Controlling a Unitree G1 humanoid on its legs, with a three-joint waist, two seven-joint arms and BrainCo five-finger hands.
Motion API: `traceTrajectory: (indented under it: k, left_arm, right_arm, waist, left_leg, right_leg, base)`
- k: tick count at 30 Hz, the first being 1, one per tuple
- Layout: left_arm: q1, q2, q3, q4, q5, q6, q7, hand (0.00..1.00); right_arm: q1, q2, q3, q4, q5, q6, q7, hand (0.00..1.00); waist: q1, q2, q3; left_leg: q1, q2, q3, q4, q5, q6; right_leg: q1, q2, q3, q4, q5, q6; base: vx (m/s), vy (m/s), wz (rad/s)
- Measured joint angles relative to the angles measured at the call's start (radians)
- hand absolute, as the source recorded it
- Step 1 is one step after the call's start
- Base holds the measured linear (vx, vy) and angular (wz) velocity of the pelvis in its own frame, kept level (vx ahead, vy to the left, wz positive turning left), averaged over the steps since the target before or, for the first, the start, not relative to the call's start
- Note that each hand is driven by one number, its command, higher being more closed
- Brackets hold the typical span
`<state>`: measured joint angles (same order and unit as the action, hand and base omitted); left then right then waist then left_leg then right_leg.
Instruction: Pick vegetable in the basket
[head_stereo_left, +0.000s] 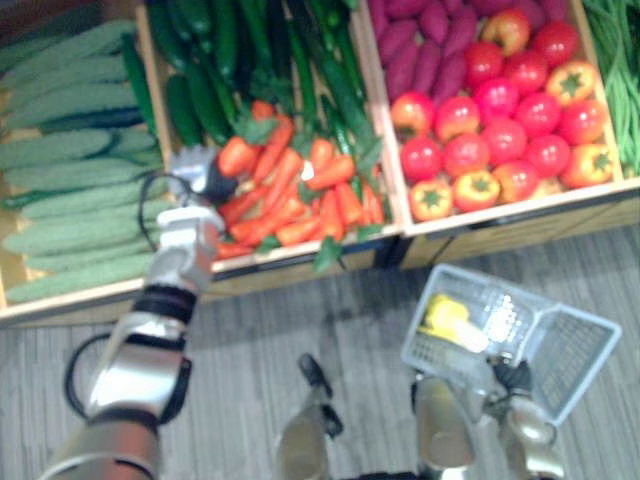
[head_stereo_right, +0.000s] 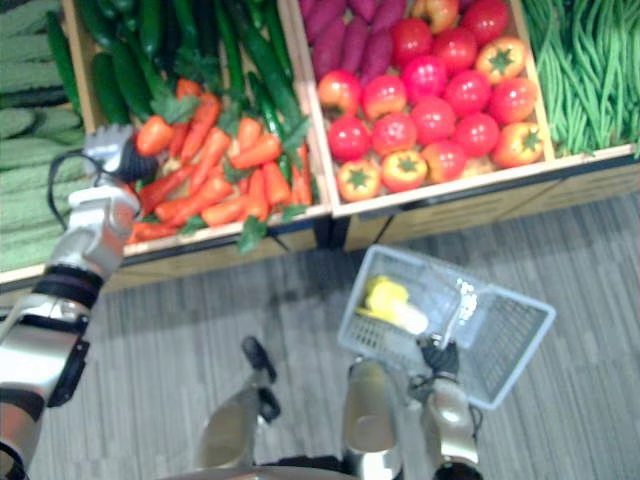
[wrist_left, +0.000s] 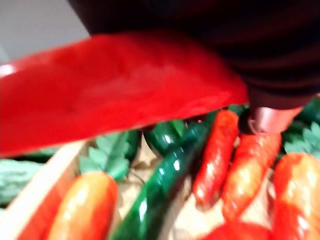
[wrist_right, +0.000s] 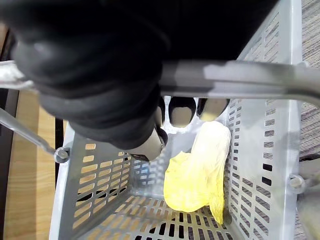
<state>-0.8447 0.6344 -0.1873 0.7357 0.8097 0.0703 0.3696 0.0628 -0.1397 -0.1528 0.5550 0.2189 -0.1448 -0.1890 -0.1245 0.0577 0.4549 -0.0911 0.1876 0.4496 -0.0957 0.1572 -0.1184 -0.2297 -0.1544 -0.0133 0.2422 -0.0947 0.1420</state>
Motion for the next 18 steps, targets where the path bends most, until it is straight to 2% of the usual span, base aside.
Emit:
traceTrajectory:
  k: [4, 7, 10, 13, 15, 18]
  left_arm:
    - [0.033, 0.018, 0.018, -0.074, 0.0, 0.008, 0.02, 1.0]
    - [0.093, 0.016, 0.02, -0.168, 0.001, 0.018, 0.03, 1.0]
    - [0.143, -0.008, 0.02, -0.266, 0.029, 0.02, 0.053, 1.0]
    - [0.226, -0.059, 0.02, -0.373, 0.032, 0.012, 0.061, 1.0]
    - [0.316, -0.141, 0.014, -0.44, 0.023, -0.005, 0.061, 1.0]
    - [0.428, -0.243, -0.027, -0.498, -0.015, -0.043, 0.057, 1.0]
  right_arm:
    - [0.0, 0.003, -0.028, 0.034, 0.0, 0.003, 0.004, 1.0]
    - [0.005, 0.006, -0.04, 0.065, 0.0, 0.013, 0.006, 1.0]
    - [0.013, 0.03, -0.073, 0.091, -0.001, 0.022, 0.01, 1.0]
    - [0.047, 0.041, -0.08, 0.089, -0.003, 0.035, 0.01, 1.0]
    - [0.07, 0.046, -0.104, 0.085, -0.006, 0.046, 0.01, 1.0]
    - [0.106, 0.069, -0.14, 0.036, -0.006, 0.053, 0.007, 1.0]
  waist:
    - [-0.003, 0.004, -0.011]
    - [-0.004, 0.002, -0.066]
    - [-0.005, 0.003, -0.093]
    - [-0.006, 0.003, -0.147]
    - [-0.007, 0.003, -0.184]
    - [-0.011, 0.004, -0.196]
  left_leg:
    - [0.025, -0.002, -0.02, 0.0, 0.0, 0.0]
    - [0.029, -0.001, -0.026, 0.0, 0.0, 0.0]
    - [0.063, -0.001, -0.028, 0.0, 0.0, 0.0]
    - [0.081, 0.0, -0.024, -0.001, -0.006, -0.006]
    - [0.102, 0.0, -0.008, -0.002, -0.016, -0.01]
    - [0.13, -0.001, 0.027, -0.007, -0.031, -0.013]
  right_leg:
    - [0.049, -0.002, -0.016, -0.02, 0.0, 0.0]
    - [0.063, -0.002, -0.024, -0.034, 0.0, 0.0]
    - [0.112, -0.002, -0.032, -0.051, 0.0, 0.0]
    - [0.136, -0.001, -0.03, -0.068, 0.0, 0.0]
    - [0.143, 0.001, -0.009, -0.069, 0.0, 0.0]
    - [0.146, 0.004, 0.027, -0.069, 0.003, 0.004]
  base:
    - [0.01, 0.007, 0.11]
    - [0.05, 0.0, 0.07]
    - [0.06, 0.002, 0.06]
    - [0.04, 0.004, -0.02]
    - [0.02, 0.016, -0.22]
    - [-0.02, 0.015, -0.32]
